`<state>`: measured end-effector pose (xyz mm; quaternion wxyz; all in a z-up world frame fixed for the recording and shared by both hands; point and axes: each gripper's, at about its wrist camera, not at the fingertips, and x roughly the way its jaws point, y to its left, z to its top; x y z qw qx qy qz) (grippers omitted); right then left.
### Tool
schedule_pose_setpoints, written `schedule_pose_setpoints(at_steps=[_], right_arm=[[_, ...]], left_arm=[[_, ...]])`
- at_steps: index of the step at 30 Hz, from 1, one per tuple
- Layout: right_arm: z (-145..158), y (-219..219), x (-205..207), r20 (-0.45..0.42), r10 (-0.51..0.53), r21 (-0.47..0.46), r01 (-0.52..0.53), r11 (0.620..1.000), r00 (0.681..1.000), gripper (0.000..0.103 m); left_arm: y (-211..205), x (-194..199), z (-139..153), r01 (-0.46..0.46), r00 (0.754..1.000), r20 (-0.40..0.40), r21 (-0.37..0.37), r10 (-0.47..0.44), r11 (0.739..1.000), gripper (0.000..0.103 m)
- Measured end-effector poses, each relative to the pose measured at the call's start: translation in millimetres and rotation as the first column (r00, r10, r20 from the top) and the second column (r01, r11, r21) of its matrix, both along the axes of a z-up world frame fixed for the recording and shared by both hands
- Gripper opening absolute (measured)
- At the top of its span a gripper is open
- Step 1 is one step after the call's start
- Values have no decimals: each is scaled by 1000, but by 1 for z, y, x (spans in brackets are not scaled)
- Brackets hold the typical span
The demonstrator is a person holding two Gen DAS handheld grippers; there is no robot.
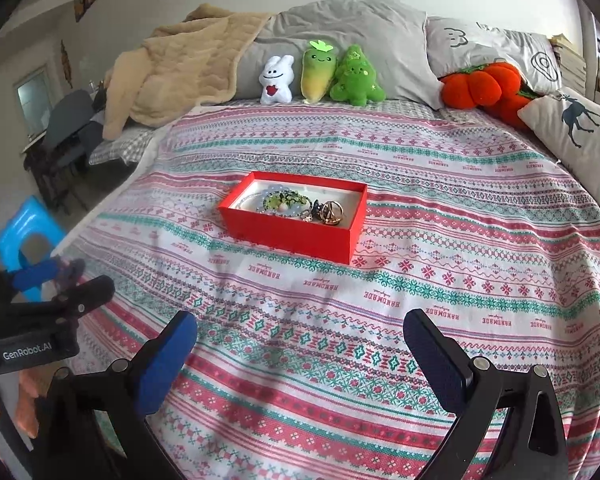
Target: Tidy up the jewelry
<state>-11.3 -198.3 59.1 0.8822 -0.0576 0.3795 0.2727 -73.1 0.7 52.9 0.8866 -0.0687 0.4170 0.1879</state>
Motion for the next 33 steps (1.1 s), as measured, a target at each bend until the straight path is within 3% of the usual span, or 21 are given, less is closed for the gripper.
schedule_pose_setpoints(at_steps=[33], right_arm=[[-3, 4, 1, 30, -27, -31, 28, 999, 999, 103]], left_arm=[[-8, 9, -5, -6, 1000, -16, 1, 6, 1000, 102]])
